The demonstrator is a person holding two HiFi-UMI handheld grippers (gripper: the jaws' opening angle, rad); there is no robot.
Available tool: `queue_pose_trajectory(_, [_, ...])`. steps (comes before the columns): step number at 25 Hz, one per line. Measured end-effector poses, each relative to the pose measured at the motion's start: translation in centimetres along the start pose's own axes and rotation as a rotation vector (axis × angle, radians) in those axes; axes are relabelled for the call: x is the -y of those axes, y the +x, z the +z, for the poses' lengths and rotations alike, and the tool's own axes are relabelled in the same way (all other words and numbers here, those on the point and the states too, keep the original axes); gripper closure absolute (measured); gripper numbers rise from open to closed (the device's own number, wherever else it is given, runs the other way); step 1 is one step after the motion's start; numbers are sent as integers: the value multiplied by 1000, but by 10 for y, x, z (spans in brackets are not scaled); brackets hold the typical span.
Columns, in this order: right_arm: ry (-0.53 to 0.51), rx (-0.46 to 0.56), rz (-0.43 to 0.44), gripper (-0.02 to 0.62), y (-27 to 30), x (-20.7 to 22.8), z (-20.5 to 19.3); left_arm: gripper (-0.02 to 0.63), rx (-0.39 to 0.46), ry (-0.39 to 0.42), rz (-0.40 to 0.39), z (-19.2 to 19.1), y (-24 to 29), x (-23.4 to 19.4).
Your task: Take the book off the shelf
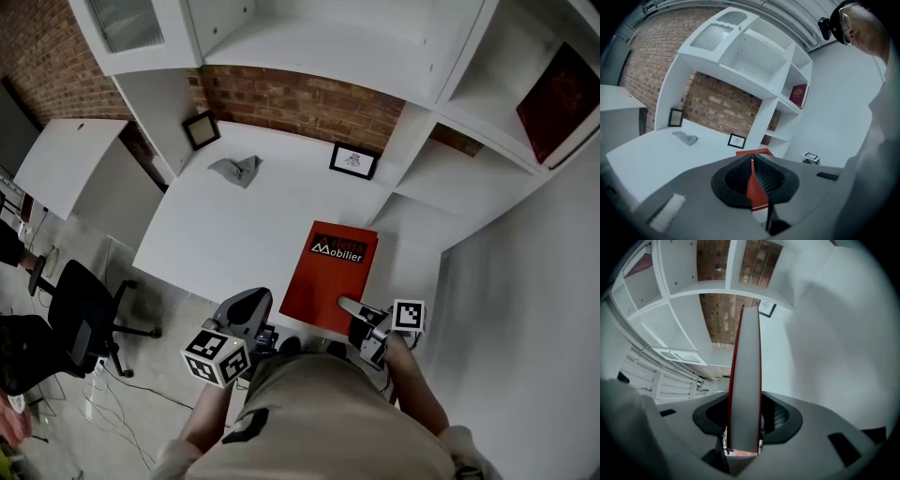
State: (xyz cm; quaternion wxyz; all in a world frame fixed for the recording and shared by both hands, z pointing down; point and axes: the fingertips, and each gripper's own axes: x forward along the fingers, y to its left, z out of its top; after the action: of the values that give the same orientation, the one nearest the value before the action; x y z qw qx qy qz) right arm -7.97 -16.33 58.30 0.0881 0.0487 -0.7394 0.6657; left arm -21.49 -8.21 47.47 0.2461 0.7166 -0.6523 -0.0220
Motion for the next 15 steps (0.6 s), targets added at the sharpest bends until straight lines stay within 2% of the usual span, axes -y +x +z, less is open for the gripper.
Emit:
queue_pose_trajectory(5, [51,-33,-74,431,17,31,-10,591,-2,-3,-6,-2,-2,-2])
queue_pose_trajectory(15, [128,-52,-101,430,42,61,-17,591,-12,-20,0,-10,-15,-18])
